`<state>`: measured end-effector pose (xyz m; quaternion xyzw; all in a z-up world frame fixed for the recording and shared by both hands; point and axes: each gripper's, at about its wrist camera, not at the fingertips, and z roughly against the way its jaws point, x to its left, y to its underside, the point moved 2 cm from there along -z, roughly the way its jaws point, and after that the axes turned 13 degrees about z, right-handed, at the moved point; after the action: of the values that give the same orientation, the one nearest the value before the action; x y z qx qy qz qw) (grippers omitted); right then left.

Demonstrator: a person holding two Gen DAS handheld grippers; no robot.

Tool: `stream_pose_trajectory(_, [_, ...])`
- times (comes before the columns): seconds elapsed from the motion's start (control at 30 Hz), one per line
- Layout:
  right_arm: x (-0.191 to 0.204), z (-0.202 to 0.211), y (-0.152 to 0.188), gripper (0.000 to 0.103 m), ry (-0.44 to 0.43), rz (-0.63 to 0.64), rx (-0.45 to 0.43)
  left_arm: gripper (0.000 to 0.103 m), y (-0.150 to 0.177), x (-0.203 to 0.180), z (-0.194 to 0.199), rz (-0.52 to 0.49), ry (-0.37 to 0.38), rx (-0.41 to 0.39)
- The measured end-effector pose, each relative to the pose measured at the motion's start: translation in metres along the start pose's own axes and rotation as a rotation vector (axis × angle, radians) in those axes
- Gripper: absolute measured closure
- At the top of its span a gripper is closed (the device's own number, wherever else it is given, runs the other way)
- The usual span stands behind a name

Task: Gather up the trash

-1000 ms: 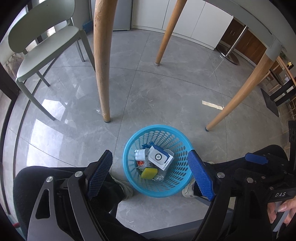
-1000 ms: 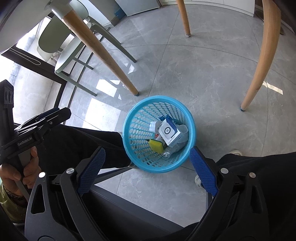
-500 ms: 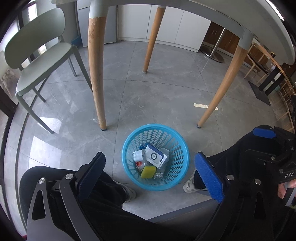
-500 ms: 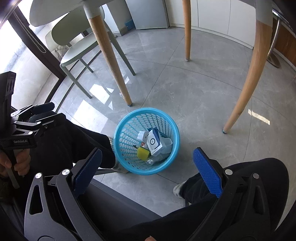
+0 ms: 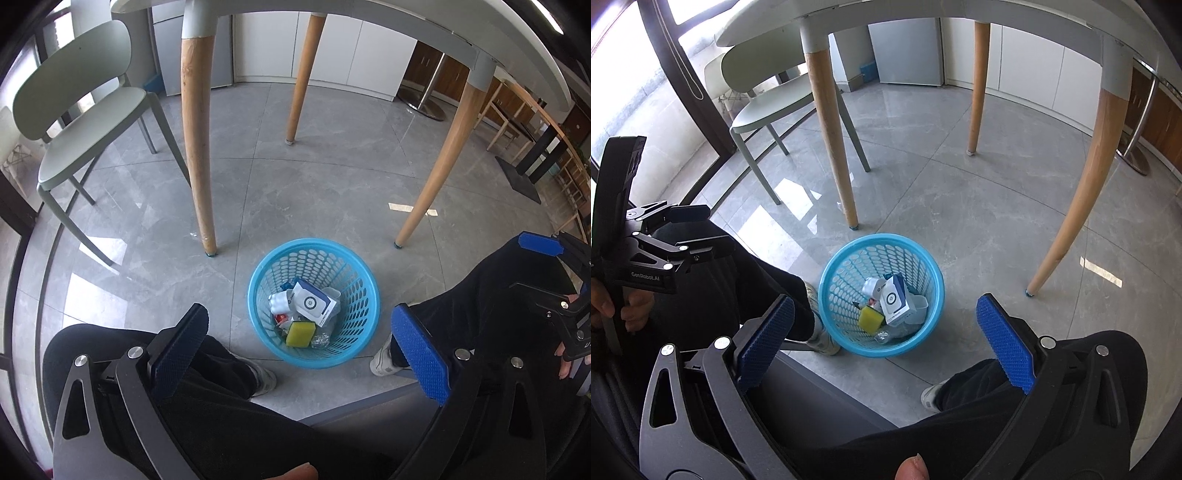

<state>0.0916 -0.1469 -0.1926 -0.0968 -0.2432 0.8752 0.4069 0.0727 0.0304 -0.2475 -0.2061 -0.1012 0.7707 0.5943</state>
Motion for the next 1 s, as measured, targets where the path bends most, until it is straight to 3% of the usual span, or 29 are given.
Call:
stream_pose_trajectory(0.53, [0.008, -0.003, 0.002, 0.009, -0.006, 0.014, 0.023, 0.006, 0.007, -0.013, 0.002, -0.080, -0.012, -0.020])
stream_pose_trajectory(1.0, [0.005, -0.007, 0.004, 0.009, -0.004, -0.012, 0.042, 0.006, 0.004, -0.011, 0.001, -0.075, -0.005, -0.009])
